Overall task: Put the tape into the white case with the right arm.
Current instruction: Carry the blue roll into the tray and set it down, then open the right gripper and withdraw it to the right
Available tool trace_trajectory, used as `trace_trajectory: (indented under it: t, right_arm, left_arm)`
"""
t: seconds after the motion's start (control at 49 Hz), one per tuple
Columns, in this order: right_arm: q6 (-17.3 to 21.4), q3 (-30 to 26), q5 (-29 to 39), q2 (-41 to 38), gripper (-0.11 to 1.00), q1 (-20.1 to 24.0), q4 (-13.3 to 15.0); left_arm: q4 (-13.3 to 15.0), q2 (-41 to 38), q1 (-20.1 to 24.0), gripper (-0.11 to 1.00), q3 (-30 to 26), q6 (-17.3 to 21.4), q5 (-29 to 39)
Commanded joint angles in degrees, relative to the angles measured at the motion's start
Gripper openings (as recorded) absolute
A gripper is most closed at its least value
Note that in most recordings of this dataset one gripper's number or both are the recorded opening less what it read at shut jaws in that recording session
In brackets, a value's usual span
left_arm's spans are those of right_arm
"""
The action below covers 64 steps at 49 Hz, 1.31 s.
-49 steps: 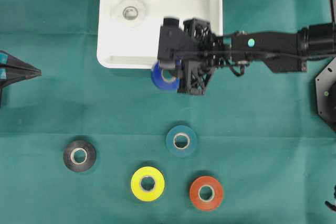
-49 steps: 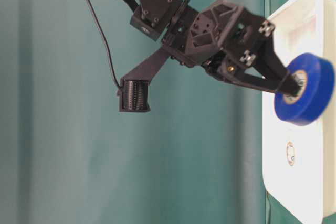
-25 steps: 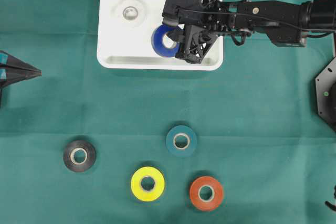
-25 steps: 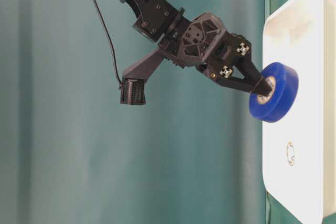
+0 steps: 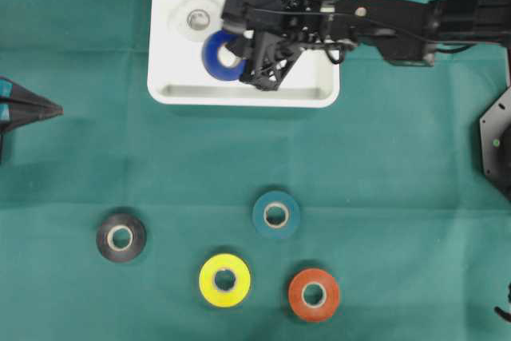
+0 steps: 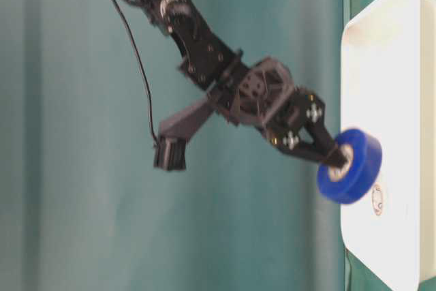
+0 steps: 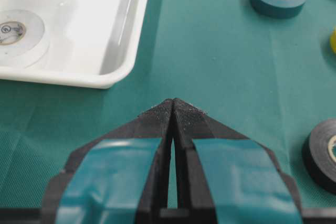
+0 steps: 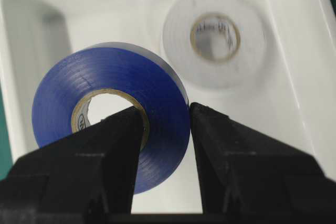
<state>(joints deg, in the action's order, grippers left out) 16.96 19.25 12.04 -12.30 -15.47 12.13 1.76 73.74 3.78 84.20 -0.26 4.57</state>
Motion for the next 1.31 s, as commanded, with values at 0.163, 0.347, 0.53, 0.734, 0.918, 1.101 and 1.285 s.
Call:
trace_trajectory:
  t: [0.163, 0.347, 0.53, 0.734, 0.918, 1.101, 1.285]
  right_arm:
    - [0.09, -5.8, -0.79, -2.29, 0.02, 0.44, 0.09]
    - [0.18, -6.33, -1.32, -2.99, 0.02, 0.7, 0.0]
    - [0.79, -6.33, -1.49, -3.25, 0.02, 0.7, -0.09]
    - [1.67, -6.42, -2.55, -4.13, 0.02, 0.79, 0.09]
    - [1.67, -6.33, -2.55, -4.31, 0.1, 1.05, 0.09]
    - [1.76, -6.24, -2.55, -4.31, 0.61, 1.32, 0.09]
    - [1.58, -5.36, -2.29, -3.96, 0.58, 1.41, 0.09]
  left_arm:
    - [-0.09, -0.44, 0.18, 0.0, -0.53, 0.0, -0.26]
    - [-0.09, -0.44, 0.26, 0.0, -0.53, 0.0, -0.26]
    - [-0.09, -0.44, 0.18, 0.0, -0.53, 0.0, -0.26]
    - [-0.09, -0.44, 0.26, 0.0, -0.53, 0.0, -0.26]
    - [-0.09, -0.44, 0.18, 0.0, -0.53, 0.0, -0.26]
    - [-0.09, -0.44, 0.18, 0.0, -0.53, 0.0, -0.26]
    - [-0.09, -0.44, 0.18, 0.0, -0.53, 0.0, -0.26]
